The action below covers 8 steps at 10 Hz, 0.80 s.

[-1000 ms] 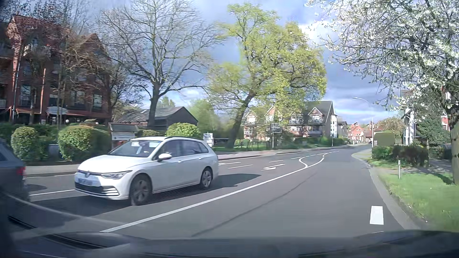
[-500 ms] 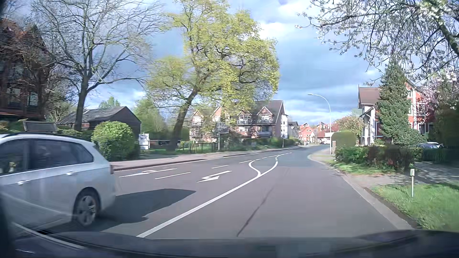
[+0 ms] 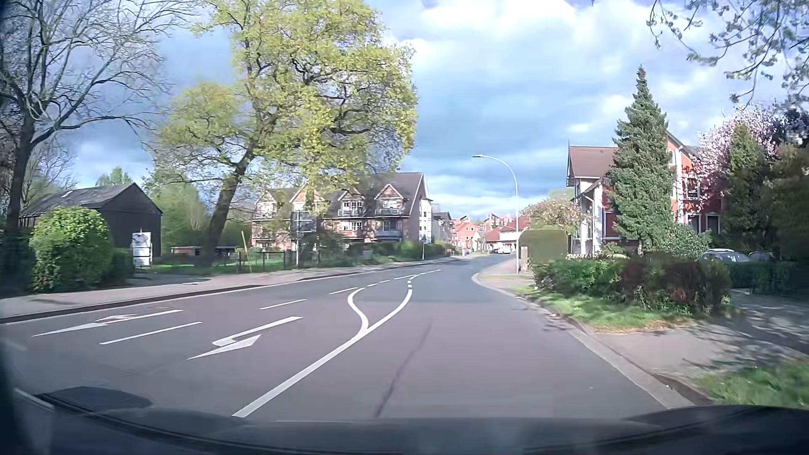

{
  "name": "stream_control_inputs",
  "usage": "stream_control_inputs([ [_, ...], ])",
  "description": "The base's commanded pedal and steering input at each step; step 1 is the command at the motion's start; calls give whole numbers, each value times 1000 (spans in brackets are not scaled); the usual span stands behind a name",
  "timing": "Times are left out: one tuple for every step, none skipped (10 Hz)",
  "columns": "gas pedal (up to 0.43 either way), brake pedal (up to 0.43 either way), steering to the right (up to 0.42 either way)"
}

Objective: Follow the waypoints while adhering to traffic rules and regulations

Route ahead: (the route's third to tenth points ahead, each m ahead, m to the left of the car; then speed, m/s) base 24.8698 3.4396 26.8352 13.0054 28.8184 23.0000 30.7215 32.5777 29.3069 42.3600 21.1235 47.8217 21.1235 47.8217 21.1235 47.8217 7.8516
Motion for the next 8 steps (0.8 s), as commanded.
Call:
stream_control_inputs([
  [98,0,90],
  [98,6,71],
  [87,6,52],
  [67,0,35],
  [28,0,22],
  [0,0,8],
  [0,0,-3],
  [0,0,-17],
])
